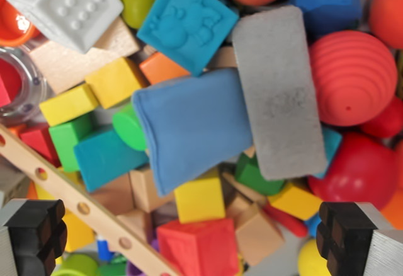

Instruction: Pick an object from the bin

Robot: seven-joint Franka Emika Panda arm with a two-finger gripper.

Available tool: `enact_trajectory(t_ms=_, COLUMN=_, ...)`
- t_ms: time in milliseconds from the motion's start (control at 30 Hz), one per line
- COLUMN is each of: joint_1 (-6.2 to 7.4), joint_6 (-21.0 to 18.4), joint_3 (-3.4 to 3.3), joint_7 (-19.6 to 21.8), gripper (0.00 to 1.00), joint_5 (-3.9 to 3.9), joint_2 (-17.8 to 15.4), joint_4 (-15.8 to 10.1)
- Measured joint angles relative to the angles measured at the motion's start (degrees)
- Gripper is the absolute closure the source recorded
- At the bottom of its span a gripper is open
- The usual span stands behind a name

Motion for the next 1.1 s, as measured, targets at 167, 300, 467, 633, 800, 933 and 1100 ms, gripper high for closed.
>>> enact_trajectory(t_ms=167, joint_1=0.3, joint_6=2.06, joint_3=0.53, joint_7=-1.62, gripper=0.0, joint_5=0.0, joint_2=1.54, joint_4=-0.77)
enact_trajectory(t_ms=300, joint_1=0.66, joint_6=3.91, joint_3=0.93, joint_7=-3.1, gripper=0.0, joint_5=-0.02, joint_2=3.03, joint_4=-1.47)
enact_trajectory(t_ms=467, joint_1=1.03, joint_6=5.9, joint_3=1.36, joint_7=-4.73, gripper=0.0, joint_5=-0.14, joint_2=4.83, joint_4=-1.91)
enact_trajectory(t_ms=633, joint_1=1.3, joint_6=7.98, joint_3=1.47, joint_7=-5.17, gripper=0.0, joint_5=-0.28, joint_2=6.51, joint_4=-2.33)
enact_trajectory(t_ms=800, joint_1=1.3, joint_6=10.5, joint_3=1.38, joint_7=-5.17, gripper=0.0, joint_5=-0.53, joint_2=9.0, joint_4=-2.5)
enact_trajectory(t_ms=933, joint_1=1.32, joint_6=12.51, joint_3=1.29, joint_7=-5.15, gripper=0.0, joint_5=-0.69, joint_2=10.97, joint_4=-2.56)
enact_trajectory(t_ms=1100, joint_1=1.41, joint_6=14.49, joint_3=1.17, joint_7=-5.05, gripper=0.0, joint_5=-0.89, joint_2=12.9, joint_4=-2.56)
